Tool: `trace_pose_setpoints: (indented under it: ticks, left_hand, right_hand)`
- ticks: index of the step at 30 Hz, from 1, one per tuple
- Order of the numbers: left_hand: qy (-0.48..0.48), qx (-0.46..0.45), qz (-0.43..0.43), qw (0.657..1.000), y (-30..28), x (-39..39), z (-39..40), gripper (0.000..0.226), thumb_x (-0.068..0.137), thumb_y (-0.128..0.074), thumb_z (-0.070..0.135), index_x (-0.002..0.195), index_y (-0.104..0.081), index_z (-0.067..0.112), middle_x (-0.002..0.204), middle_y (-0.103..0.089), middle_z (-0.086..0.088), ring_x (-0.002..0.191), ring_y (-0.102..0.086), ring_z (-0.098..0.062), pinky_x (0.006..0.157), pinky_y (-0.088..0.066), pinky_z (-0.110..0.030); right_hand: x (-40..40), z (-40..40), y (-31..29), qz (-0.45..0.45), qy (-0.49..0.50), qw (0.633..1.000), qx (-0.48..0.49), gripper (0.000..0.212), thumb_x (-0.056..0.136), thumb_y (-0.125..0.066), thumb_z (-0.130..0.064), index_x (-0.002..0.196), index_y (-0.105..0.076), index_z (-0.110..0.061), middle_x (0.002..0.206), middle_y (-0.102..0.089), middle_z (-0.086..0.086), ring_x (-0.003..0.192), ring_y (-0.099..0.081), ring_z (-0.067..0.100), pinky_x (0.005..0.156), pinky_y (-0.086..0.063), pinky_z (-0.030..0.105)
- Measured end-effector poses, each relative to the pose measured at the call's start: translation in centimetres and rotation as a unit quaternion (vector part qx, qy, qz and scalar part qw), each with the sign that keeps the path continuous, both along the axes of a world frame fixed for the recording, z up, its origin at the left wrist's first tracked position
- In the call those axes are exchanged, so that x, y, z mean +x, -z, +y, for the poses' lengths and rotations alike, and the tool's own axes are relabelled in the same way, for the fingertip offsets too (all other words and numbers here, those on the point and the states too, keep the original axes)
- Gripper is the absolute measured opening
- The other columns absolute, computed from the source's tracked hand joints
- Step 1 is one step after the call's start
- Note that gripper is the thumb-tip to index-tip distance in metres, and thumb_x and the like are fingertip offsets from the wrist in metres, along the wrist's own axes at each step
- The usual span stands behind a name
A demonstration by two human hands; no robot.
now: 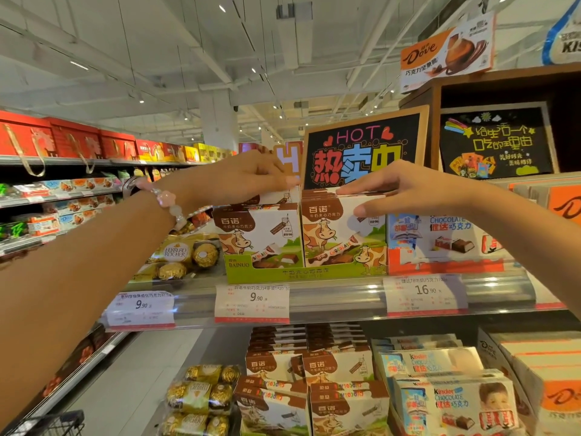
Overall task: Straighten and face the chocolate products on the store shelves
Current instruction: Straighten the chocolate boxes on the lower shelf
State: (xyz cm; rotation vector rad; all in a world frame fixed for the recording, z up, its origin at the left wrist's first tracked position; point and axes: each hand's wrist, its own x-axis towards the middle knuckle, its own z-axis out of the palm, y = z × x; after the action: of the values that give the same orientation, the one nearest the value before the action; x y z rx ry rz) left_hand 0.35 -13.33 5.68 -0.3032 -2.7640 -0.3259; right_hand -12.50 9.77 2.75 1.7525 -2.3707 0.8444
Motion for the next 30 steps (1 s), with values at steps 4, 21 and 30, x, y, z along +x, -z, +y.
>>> trace_pose_setpoints:
  ticks: [4,21,30]
  left_hand:
    - [0.008,0.017,-0.054,0.998,1.2,0.8,-0.6,0.053,0.076,-0.049,0.069,0.123,-0.052,0.045,0.095,-0.057,0.038,0.088,-0.053,0.019,0.085,-0.035,-0.008]
    - [0.023,0.016,-0.080,0.996,1.7,-0.4,-0.9,0.043,0.089,-0.060,0.023,0.131,-0.051,0.024,0.094,-0.060,0.025,0.077,-0.057,0.018,0.065,-0.039,-0.001]
    - [0.010,0.302,-0.028,0.953,3.7,0.4,-3.3,0.048,0.065,-0.074,0.030,0.106,-0.050,0.037,0.091,-0.062,0.035,0.088,-0.055,0.019,0.073,-0.045,-0.005]
  right_hand:
    - [-0.2,-0.1,0.0,0.012,-0.005,1.000,0.006,0.047,0.073,-0.063,-0.044,0.119,-0.063,-0.032,0.117,-0.066,-0.010,0.105,-0.062,0.008,0.093,-0.050,0.043]
    - [0.4,-0.5,-0.3,-0.003,0.002,1.000,0.027,0.046,0.073,-0.062,-0.047,0.117,-0.063,-0.034,0.119,-0.063,-0.015,0.107,-0.058,0.002,0.092,-0.048,0.023]
    - [0.0,-1.5,-1.5,-0.086,0.149,0.968,0.184,0.118,0.053,-0.062,-0.066,0.148,0.001,-0.033,0.158,-0.006,-0.006,0.144,-0.012,0.018,0.115,-0.014,0.038]
